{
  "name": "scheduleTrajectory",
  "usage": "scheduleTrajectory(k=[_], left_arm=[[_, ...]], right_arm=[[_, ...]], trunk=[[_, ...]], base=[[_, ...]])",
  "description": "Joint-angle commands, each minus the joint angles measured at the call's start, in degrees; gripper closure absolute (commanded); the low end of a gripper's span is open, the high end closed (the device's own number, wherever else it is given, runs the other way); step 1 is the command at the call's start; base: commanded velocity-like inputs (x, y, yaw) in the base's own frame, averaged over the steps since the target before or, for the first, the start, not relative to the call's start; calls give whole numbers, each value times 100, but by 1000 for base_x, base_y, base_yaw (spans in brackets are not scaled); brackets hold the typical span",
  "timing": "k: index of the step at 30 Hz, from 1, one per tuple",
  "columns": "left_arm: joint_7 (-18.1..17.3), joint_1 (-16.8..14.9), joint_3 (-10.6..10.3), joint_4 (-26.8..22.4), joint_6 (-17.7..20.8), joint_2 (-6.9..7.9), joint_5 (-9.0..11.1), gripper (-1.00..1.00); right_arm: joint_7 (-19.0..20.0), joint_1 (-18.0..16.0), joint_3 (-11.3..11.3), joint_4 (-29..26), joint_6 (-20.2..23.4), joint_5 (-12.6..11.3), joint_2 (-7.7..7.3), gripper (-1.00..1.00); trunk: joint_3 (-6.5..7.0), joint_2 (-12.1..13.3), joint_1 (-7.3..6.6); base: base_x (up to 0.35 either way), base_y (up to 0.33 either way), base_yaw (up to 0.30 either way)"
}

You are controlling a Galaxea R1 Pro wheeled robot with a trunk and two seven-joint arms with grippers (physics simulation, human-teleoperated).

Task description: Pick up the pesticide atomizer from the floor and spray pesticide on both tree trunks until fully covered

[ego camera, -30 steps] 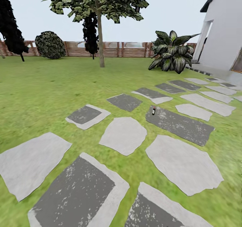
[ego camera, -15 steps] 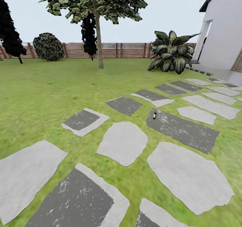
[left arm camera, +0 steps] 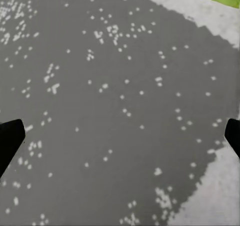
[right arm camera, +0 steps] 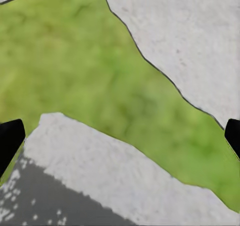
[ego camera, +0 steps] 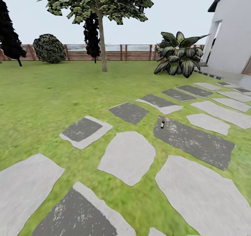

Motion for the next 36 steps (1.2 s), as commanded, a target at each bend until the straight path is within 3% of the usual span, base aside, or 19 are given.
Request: scheduleTrajectory(k=[1, 25, 36], left_arm=[[-1, 0, 0, 0, 0, 0, 0, -100], [2, 0, 0, 0, 0, 0, 0, -100], [1, 0, 0, 0, 0, 0, 0, -100]], right_arm=[[0, 0, 0, 0, 0, 0, 0, -100], [0, 0, 0, 0, 0, 0, 0, -100], [0, 0, -3, -1, 0, -2, 0, -100]], trunk=[[0, 0, 0], [0, 0, 0], [0, 0, 0]], base=[[339, 0, 0], [339, 0, -1], [339, 0, -196]])
